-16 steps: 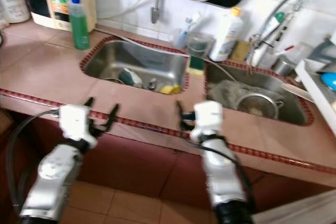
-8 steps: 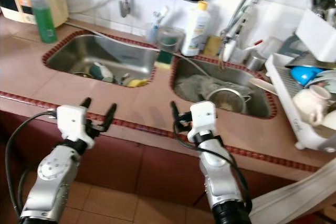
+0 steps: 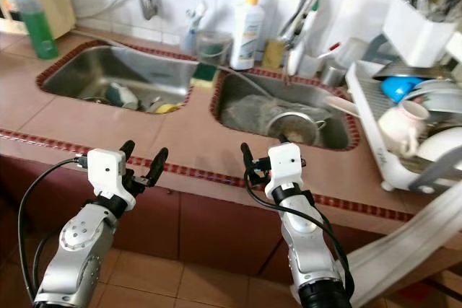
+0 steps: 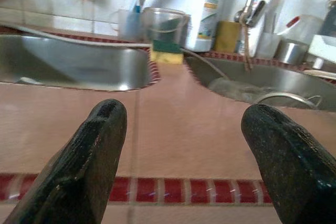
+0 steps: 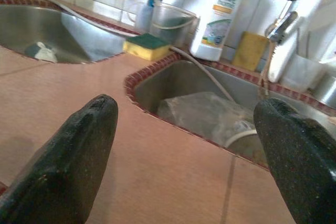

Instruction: Kitchen organization

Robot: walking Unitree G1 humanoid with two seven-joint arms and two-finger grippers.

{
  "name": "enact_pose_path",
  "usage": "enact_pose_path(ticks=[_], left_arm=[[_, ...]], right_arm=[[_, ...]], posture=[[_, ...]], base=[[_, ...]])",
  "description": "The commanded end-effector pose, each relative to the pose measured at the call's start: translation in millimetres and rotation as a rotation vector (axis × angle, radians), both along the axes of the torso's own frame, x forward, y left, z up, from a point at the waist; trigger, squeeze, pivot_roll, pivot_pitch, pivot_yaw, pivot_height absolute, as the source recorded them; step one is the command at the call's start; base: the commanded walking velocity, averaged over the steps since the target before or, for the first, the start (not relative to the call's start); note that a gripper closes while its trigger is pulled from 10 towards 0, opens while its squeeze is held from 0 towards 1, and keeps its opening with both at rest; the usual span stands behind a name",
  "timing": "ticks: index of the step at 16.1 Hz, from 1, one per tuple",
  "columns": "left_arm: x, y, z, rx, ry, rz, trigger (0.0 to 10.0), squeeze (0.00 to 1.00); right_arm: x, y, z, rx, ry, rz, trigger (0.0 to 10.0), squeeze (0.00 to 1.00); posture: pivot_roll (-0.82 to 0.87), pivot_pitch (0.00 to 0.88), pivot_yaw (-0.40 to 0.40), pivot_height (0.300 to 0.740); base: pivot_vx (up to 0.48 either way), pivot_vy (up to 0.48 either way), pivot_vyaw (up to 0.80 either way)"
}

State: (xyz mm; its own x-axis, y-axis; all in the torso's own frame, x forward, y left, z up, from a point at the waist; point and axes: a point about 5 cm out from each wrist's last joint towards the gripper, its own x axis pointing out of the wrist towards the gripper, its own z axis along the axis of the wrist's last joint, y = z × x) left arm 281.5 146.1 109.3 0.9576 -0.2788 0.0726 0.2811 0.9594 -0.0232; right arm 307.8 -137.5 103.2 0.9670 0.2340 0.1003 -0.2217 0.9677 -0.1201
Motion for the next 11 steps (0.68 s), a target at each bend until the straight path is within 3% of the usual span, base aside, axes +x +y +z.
enact_pose_path(ticks=[1, 11], left_arm=[[-0.1, -3.2, 4.7, 0.003, -0.013, -0.013, 10.0, 0.0], [-1.2, -3.9, 4.6, 0.031, -0.003, -0.027, 10.0, 0.0]], right_arm=[[2.0, -2.4, 6.7, 0.001, -0.023, -0.012, 10.0, 0.0], [0.9, 0.1, 5.4, 0.003, -0.021, -0.013, 10.0, 0.0]], posture=[[0.0, 0.0, -0.115, 0.74], [0.0, 0.0, -0.107, 0.74]], base=[[-0.247, 0.0, 0.0], [-0.309, 0.0, 0.0]])
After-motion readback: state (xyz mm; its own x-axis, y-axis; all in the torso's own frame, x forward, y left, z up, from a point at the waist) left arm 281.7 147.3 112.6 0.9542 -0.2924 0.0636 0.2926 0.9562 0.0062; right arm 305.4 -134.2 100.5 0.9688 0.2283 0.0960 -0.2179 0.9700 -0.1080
